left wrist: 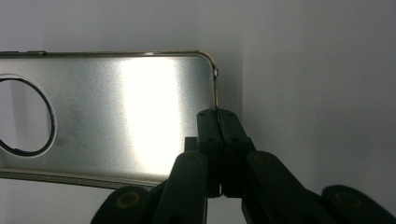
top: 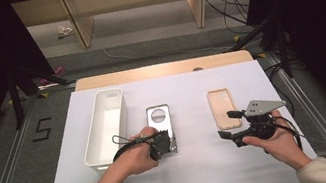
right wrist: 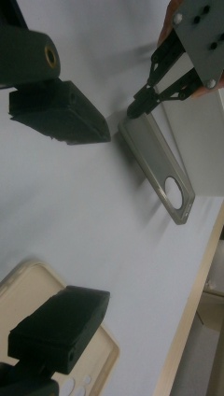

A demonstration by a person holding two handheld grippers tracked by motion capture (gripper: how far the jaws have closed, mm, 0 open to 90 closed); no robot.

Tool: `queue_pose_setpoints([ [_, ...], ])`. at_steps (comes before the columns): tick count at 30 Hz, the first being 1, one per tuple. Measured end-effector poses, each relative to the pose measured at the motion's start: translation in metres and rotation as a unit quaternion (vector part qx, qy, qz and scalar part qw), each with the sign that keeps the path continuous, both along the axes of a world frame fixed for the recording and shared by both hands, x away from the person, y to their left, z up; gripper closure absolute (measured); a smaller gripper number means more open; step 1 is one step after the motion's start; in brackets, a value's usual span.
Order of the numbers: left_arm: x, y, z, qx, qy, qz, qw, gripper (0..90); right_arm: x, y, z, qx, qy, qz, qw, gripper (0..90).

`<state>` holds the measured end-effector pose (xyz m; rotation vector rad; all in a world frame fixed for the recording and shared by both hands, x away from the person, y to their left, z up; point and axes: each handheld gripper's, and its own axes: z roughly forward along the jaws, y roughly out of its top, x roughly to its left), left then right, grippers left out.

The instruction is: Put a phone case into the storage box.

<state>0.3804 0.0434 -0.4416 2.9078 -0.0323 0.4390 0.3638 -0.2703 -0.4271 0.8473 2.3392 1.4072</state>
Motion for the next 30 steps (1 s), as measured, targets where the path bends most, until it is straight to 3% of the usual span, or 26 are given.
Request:
queue_pose_setpoints([
  [12,-0.018,0.001,0.009,-0.017,-0.010,-0.003,0.9998,88.6,0.010,0.003,-0.001,0.017,0.011,-0.007,0.9998,20.8],
  [20,-0.034,-0.006,0.013,-0.020,-0.015,-0.010,0.9996,88.6,0.022,0.026,0.000,0.022,0.023,-0.004,0.9995,21.1],
  [30,-0.050,-0.021,0.024,-0.023,-0.029,-0.044,0.9983,88.6,0.045,0.063,-0.003,0.031,0.049,0.003,0.9983,22.2],
])
